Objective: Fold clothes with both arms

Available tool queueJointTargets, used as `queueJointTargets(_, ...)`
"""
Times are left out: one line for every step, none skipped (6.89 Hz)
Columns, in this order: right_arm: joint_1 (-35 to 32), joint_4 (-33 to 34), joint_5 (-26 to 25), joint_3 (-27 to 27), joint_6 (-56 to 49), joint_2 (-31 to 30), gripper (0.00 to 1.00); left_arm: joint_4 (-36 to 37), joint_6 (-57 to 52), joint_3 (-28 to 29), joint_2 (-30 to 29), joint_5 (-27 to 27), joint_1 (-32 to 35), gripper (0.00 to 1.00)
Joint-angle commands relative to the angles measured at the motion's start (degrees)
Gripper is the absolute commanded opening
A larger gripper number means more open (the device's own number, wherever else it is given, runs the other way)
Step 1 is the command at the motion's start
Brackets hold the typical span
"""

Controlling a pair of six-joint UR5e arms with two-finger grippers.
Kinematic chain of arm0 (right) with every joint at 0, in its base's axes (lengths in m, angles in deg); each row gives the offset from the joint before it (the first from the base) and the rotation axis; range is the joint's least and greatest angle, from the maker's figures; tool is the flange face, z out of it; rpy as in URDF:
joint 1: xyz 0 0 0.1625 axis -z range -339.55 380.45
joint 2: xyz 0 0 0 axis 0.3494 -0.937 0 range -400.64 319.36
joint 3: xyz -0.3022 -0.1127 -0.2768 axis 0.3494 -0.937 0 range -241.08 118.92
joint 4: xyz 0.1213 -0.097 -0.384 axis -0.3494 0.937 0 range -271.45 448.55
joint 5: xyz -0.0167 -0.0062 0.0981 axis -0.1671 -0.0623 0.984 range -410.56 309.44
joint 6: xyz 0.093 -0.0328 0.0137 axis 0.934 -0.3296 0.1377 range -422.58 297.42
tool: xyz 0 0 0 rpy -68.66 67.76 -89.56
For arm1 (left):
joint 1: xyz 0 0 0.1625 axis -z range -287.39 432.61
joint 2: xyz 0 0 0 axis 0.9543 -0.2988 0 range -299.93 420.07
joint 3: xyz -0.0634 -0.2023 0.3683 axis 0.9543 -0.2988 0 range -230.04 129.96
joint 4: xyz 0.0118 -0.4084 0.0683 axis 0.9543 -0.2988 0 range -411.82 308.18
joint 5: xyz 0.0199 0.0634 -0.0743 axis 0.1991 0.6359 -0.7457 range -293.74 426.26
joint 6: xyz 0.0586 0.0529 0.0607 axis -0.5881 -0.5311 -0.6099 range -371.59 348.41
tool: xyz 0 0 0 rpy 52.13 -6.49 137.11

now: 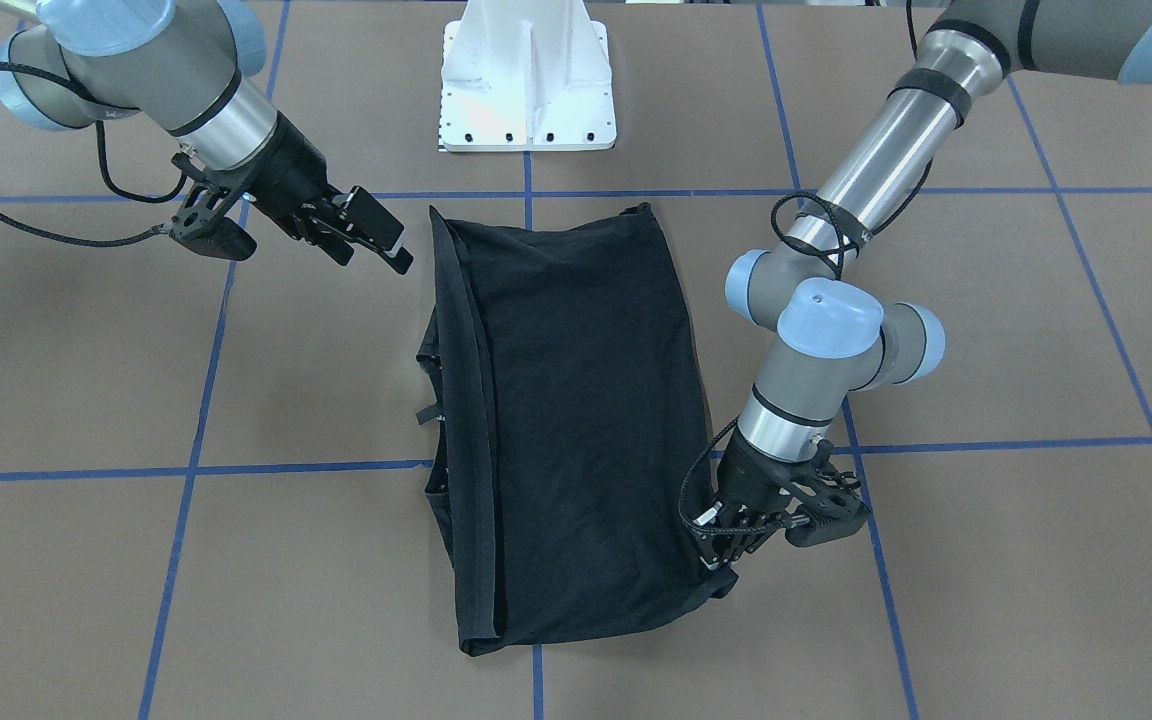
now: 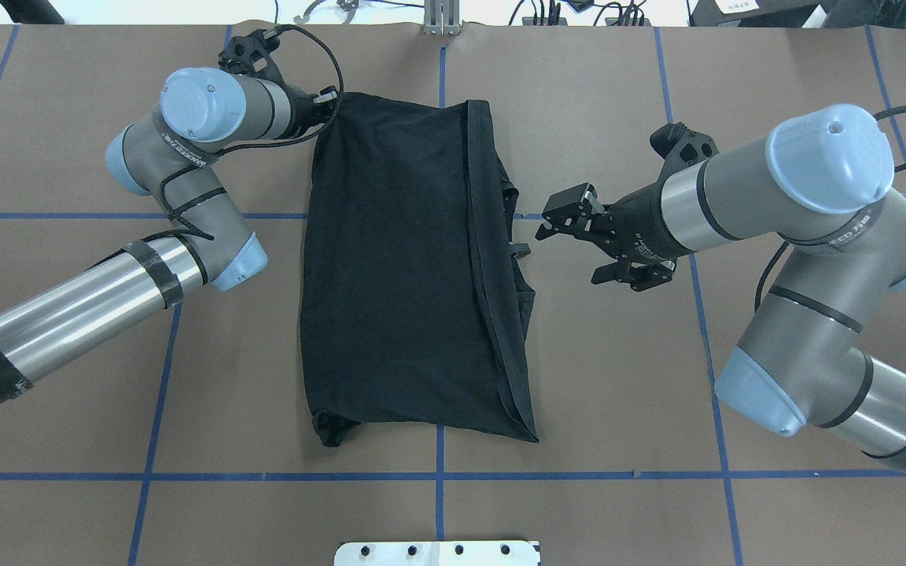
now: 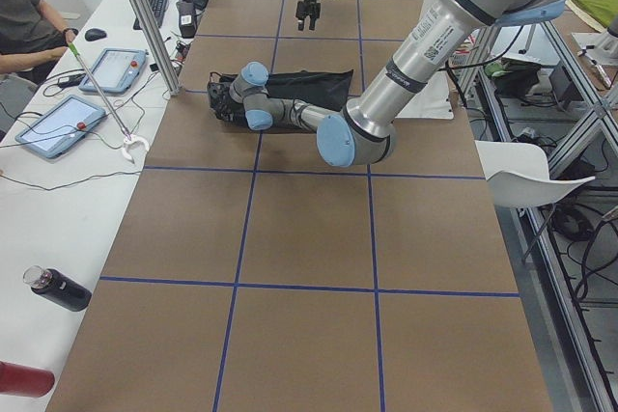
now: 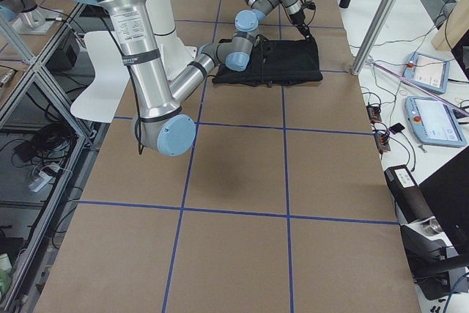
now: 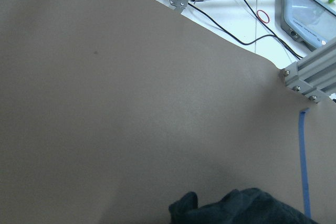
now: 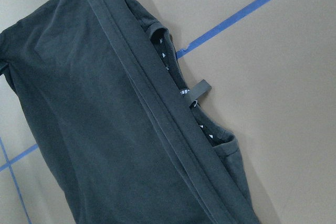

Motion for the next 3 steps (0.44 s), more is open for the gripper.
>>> queueJointTargets(0.26,-0.09,-2.36,0.24,-0.83,0.53,1.0,-0.3,-0.15,0.21,0.22,0.85,0.12,0.72)
queueJointTargets(0.52,-0.35,-3.5,-0.28,-3.18,2.01,1.0,-0.22,-0.15,-0.22,0.4,1.55,0.03,1.0)
queueJointTargets(0.88,-0.44,-6.13,0.06,-6.51,2.38,1.0,-0.22,-0.24,-3.36,0.66,1.56,0.03,1.0)
